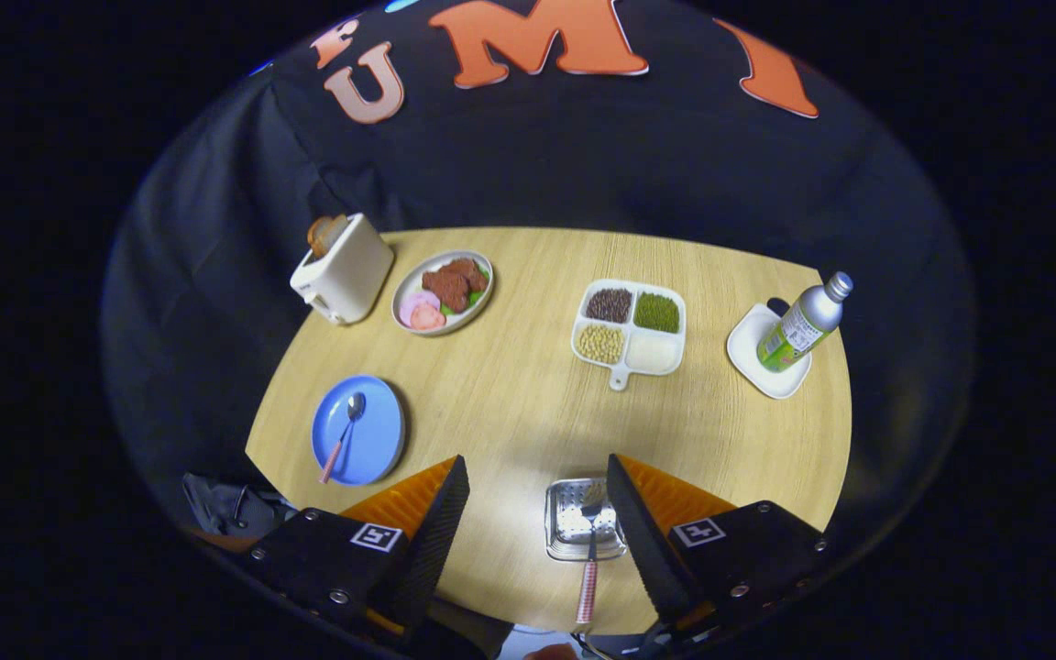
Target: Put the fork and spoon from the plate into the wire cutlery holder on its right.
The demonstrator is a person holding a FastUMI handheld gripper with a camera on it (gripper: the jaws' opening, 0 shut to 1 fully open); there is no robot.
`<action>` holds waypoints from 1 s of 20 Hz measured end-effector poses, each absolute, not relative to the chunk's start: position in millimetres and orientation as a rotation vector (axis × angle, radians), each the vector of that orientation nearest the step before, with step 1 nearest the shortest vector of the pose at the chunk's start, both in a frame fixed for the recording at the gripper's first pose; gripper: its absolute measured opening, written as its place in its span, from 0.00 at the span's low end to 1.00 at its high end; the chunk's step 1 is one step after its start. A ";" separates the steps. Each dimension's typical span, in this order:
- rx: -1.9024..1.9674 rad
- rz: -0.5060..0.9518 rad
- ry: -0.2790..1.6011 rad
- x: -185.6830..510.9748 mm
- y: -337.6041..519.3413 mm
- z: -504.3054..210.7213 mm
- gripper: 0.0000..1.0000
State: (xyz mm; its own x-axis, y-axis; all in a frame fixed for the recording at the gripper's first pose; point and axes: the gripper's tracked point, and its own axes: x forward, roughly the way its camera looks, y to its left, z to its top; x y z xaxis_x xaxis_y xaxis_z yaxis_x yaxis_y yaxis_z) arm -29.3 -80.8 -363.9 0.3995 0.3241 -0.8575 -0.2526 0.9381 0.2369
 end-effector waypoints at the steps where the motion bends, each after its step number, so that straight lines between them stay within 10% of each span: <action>1: 0.095 0.338 1.037 -24.2 -77.2 -353.3 0.92; 10: 0.106 0.112 0.428 -3.8 -50.6 -238.7 0.91; 20: -0.037 0.057 0.236 -19.4 54.1 -203.1 0.97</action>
State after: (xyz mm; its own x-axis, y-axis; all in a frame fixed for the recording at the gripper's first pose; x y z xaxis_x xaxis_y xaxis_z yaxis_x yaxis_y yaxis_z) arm -19.4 54.1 -203.1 0.9706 0.0521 -0.2349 -0.0608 0.9977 -0.0300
